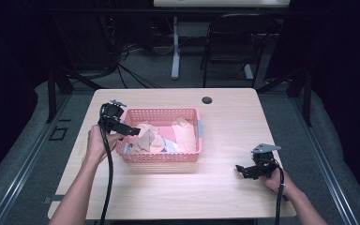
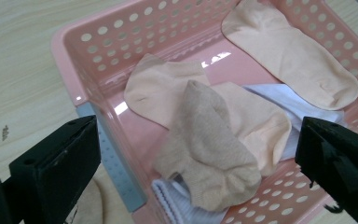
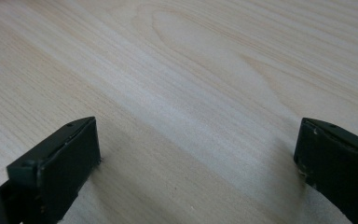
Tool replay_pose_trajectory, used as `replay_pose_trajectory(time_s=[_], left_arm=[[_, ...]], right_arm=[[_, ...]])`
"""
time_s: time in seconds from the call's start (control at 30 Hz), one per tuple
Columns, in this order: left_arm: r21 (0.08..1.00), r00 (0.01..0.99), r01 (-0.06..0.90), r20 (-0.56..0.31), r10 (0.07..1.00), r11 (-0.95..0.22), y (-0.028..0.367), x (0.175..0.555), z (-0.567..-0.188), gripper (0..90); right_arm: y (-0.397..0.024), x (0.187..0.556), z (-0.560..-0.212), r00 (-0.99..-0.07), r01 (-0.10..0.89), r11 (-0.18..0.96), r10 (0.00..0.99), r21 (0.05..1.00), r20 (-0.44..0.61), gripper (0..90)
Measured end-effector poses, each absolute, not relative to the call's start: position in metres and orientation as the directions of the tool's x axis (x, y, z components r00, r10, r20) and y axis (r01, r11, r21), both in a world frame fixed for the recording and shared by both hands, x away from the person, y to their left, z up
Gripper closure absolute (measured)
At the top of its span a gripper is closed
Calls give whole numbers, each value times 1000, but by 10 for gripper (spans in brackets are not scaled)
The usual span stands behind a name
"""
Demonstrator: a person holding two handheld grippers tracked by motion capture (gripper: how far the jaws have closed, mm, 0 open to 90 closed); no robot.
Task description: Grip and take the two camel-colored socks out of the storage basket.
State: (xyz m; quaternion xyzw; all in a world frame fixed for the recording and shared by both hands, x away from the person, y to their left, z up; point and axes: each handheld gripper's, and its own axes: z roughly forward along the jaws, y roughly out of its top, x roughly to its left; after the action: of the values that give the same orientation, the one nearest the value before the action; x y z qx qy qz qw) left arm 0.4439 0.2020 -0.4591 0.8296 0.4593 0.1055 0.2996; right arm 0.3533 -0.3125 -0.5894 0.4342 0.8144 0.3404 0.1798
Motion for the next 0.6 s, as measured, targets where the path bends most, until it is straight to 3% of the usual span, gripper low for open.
replay_pose_trajectory(time_s=[0.4, 0.53, 0.6], left_arm=[[547, 605, 700, -112, 789, -459, 175, 450, -479, 11], [518, 618, 708, -124, 777, -481, 166, 453, -489, 72], [493, 621, 717, -131, 773, -493, 162, 455, -493, 164]], right_arm=[[-312, 353, -589, -558, 586, 391, 830, 710, 3, 0], [-313, 353, -589, -560, 585, 393, 829, 709, 3, 0], [-313, 353, -589, -560, 584, 393, 828, 710, 3, 0]])
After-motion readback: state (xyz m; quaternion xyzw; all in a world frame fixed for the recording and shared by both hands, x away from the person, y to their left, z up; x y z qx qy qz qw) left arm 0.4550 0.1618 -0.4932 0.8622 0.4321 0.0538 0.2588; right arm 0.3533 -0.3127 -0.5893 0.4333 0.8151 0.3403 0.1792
